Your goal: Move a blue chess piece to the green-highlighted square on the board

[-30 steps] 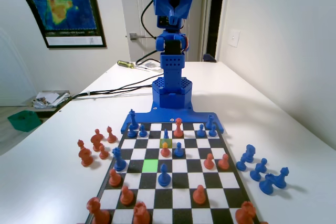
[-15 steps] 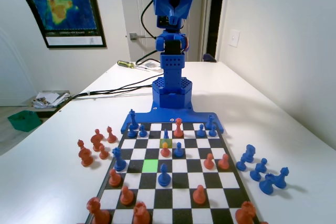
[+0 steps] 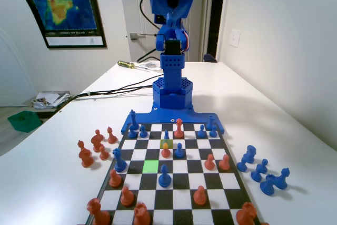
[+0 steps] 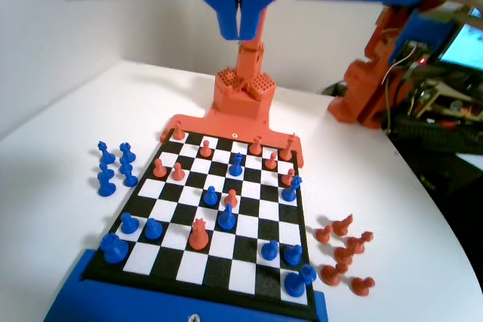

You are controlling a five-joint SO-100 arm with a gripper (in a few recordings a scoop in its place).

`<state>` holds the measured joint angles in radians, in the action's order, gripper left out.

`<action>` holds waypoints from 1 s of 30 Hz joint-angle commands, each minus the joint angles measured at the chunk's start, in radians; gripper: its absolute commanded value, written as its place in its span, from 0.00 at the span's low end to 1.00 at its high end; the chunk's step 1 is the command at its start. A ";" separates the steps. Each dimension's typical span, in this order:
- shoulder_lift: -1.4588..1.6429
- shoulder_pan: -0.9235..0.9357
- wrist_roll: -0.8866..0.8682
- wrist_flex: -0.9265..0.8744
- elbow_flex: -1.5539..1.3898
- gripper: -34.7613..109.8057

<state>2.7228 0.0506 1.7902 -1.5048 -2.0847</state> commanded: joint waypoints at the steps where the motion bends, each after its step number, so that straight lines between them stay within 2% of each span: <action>1: -0.123 0.020 0.035 0.012 0.080 0.25; 16: -0.554 0.005 0.101 0.064 0.115 0.25; 25: -0.699 -0.038 0.078 0.169 0.067 0.33; 30: -0.749 -0.034 0.123 0.218 0.052 0.35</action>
<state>1.9773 -0.0015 1.8730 -1.3085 -2.0341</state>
